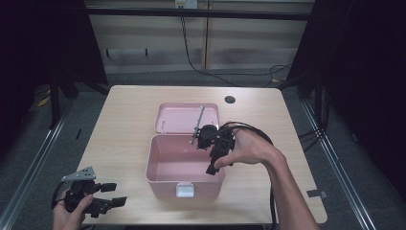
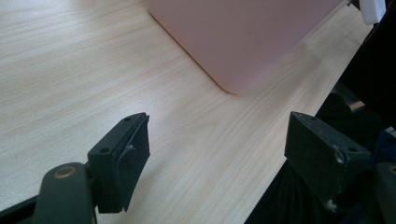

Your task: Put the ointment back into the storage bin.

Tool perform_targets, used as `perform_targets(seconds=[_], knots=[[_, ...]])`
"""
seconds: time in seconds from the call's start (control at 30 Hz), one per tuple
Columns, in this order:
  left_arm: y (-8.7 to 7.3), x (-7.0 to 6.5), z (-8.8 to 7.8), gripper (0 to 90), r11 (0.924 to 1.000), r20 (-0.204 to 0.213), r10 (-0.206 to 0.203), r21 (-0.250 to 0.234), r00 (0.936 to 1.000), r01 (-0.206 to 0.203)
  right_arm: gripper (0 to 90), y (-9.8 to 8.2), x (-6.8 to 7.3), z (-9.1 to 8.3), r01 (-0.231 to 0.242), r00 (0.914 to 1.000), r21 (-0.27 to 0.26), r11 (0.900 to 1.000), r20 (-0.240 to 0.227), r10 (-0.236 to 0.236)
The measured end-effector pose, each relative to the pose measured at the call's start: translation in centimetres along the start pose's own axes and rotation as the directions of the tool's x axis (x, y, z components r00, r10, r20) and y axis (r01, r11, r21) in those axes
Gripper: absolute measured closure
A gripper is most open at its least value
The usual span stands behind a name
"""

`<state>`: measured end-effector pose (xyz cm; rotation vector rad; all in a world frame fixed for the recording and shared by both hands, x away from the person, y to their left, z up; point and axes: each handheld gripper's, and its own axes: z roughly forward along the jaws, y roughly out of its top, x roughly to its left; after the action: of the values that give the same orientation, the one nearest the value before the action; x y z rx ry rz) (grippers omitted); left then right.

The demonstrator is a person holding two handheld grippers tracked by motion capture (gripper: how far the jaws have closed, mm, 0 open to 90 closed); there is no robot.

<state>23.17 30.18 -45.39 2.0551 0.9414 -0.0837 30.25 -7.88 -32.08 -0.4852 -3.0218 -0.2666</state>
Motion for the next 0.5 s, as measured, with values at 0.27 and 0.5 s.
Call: perform_targets(seconds=[0.27, 0.5], knots=[[0.0, 0.1, -0.1, 22.0, 1.0000, 0.000, -0.003, -0.003, 1.0000, 0.003, 38.7, -1.3, 0.1, -0.7, -0.014, 0.9999, -0.019, 1.000, 0.010, 0.014], [0.0, 0.1, 0.0, 22.0, 1.0000, 0.003, -0.002, 0.002, 1.0000, 0.002, 38.5, -2.8, 0.0, -0.9, -0.033, 0.9993, -0.029, 0.999, 0.014, 0.033]])
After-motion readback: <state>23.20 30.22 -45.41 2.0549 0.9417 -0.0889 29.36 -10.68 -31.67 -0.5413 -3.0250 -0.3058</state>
